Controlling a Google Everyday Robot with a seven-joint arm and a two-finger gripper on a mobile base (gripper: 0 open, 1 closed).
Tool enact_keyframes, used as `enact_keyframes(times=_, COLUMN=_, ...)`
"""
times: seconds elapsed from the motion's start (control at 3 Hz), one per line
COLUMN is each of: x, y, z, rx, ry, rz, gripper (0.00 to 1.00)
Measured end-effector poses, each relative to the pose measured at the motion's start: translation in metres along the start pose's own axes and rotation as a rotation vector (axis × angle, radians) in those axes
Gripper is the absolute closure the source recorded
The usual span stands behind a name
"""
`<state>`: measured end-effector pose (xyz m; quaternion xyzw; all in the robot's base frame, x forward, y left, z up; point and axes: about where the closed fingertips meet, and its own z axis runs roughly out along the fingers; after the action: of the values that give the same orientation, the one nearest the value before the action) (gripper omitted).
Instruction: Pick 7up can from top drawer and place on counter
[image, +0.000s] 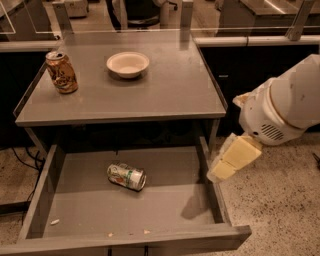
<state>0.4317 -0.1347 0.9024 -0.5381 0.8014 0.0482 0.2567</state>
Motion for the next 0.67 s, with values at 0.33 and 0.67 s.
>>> enact_keyframes(times=0.33, x=-0.0105, y=0.0053, z=0.0176, rx=0.015, ry=-0.046, rz=0.039, gripper=0.00)
enact_keyframes(times=0.67, x=-0.0119, y=0.0041, z=0.0185, rx=0.021, ry=-0.050, rz=0.039, gripper=0.00)
